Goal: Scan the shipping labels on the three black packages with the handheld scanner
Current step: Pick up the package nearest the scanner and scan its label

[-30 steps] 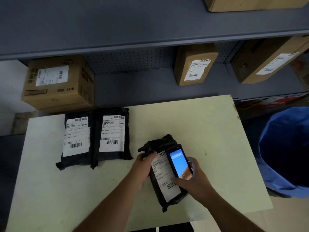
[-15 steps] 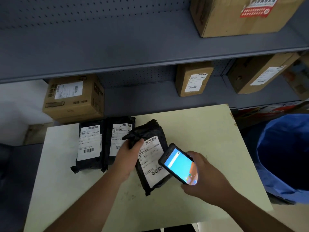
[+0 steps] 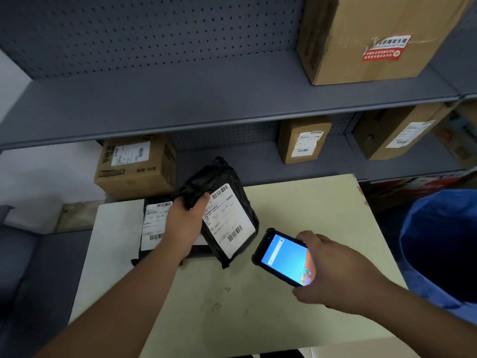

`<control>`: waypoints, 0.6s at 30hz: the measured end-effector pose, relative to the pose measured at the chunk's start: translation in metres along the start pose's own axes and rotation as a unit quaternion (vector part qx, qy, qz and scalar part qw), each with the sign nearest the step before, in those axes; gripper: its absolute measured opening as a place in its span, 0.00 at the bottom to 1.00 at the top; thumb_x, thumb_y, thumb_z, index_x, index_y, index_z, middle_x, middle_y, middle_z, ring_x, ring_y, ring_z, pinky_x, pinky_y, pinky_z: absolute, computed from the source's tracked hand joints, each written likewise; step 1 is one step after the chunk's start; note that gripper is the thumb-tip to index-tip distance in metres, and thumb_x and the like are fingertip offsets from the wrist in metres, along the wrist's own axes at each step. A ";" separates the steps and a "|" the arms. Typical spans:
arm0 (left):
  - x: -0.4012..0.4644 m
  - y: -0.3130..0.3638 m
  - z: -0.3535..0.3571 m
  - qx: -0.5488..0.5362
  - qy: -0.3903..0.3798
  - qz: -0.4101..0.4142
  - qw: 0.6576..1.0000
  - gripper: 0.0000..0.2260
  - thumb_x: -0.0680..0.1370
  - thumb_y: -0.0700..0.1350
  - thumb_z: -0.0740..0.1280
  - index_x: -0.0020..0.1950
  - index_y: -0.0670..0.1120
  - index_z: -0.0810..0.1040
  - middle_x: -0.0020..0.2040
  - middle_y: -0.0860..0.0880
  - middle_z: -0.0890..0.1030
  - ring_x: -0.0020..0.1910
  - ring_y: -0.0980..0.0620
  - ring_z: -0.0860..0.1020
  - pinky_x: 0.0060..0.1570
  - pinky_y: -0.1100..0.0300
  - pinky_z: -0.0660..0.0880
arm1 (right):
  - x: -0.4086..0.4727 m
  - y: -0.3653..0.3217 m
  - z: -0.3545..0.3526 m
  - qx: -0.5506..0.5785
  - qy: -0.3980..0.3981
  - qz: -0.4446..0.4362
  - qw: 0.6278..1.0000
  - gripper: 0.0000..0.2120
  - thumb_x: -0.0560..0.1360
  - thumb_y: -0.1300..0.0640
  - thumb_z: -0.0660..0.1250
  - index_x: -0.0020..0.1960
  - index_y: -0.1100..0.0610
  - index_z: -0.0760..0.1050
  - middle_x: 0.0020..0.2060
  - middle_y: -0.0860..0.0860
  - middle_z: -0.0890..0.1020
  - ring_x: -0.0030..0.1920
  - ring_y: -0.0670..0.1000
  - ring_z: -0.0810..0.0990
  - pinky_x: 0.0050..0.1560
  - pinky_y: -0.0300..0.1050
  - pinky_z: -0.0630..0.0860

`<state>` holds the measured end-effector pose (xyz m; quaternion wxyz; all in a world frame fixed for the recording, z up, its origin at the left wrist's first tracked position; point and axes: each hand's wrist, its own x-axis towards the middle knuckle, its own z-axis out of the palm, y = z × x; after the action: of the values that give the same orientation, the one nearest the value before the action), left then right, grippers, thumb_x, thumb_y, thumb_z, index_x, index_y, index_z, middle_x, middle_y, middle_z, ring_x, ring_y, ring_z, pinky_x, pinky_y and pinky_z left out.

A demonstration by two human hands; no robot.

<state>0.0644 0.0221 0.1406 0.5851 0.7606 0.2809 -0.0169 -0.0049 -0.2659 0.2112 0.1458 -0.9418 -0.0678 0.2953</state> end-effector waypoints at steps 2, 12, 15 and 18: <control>0.003 0.006 -0.005 -0.008 -0.001 0.007 1.000 0.07 0.79 0.55 0.71 0.51 0.54 0.78 0.50 0.53 0.84 0.51 0.53 0.82 0.48 0.55 0.76 | -0.004 -0.005 -0.006 0.006 -0.003 0.013 1.000 0.32 0.65 0.42 0.77 0.65 0.45 0.69 0.51 0.45 0.79 0.45 0.49 0.83 0.45 0.48 0.84; 0.005 0.009 -0.007 -0.014 -0.013 0.033 0.999 0.10 0.79 0.54 0.71 0.56 0.49 0.79 0.52 0.51 0.85 0.53 0.52 0.83 0.52 0.54 0.78 | -0.009 -0.018 -0.012 0.031 -0.016 0.059 0.998 0.28 0.64 0.42 0.77 0.59 0.48 0.72 0.46 0.46 0.81 0.45 0.48 0.83 0.47 0.49 0.84; 0.004 0.010 -0.006 -0.024 -0.017 0.032 0.999 0.09 0.80 0.53 0.71 0.55 0.50 0.79 0.51 0.53 0.85 0.52 0.54 0.83 0.47 0.58 0.76 | -0.008 -0.025 -0.010 0.031 -0.023 0.063 0.997 0.26 0.65 0.43 0.76 0.58 0.49 0.71 0.46 0.47 0.81 0.46 0.49 0.83 0.43 0.48 0.82; 0.004 0.008 -0.005 -0.024 -0.014 0.039 0.999 0.11 0.79 0.53 0.72 0.56 0.48 0.79 0.51 0.52 0.85 0.52 0.54 0.83 0.47 0.58 0.77 | -0.008 -0.029 -0.008 0.031 -0.023 0.063 0.997 0.24 0.66 0.44 0.76 0.56 0.50 0.71 0.45 0.47 0.80 0.44 0.50 0.82 0.37 0.46 0.75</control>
<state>0.0697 0.0271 0.1482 0.6073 0.7565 0.2427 0.0019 -0.0081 -0.2416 0.2312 0.1545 -0.9323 -0.0028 0.3270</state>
